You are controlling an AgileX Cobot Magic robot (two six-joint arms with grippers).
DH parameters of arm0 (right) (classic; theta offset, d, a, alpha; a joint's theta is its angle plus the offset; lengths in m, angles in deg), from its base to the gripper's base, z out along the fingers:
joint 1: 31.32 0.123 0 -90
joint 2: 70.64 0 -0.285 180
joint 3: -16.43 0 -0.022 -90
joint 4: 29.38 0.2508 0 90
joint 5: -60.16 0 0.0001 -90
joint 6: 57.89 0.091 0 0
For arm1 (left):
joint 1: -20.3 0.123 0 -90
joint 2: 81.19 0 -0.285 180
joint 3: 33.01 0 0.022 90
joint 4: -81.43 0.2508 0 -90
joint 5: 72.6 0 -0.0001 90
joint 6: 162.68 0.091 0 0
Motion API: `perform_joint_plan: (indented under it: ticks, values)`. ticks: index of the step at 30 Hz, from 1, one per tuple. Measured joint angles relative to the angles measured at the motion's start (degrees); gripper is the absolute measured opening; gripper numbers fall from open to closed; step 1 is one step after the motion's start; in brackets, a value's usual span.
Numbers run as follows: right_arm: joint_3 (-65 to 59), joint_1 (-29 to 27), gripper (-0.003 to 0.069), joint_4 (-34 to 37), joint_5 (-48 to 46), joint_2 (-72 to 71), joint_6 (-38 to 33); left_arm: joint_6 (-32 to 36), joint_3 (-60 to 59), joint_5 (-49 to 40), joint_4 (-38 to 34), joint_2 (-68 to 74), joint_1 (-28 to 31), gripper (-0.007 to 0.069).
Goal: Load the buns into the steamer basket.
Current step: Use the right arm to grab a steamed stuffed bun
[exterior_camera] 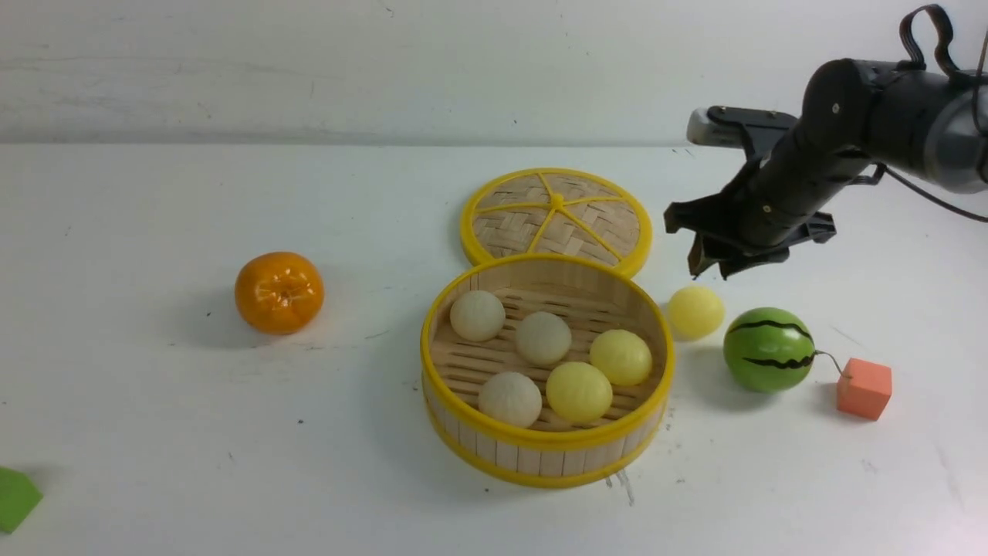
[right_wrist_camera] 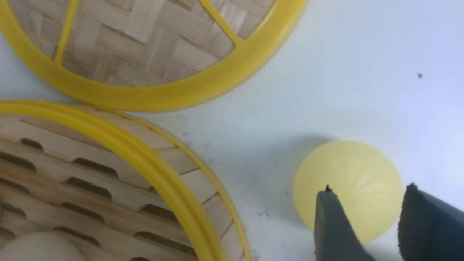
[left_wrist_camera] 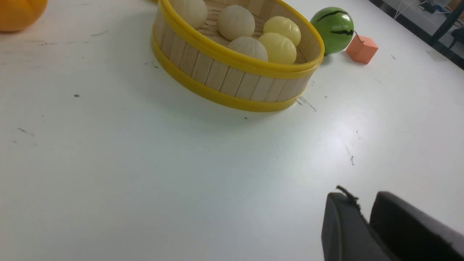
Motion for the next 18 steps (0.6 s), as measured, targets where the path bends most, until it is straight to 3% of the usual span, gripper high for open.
perform_joint_plan:
  ticks: [13, 18]
  values:
    - [0.38, 0.06, 0.0267, 1.19, 2.69, 5.35, -1.64, 0.0, 0.0, -0.07, 0.0, 0.0, 0.0, 0.013]
    - [0.38, 0.06, 0.0217, 1.19, 3.24, 5.78, -1.64, 0.0, 0.0, -0.07, 0.0, 0.0, 0.0, 0.0133]
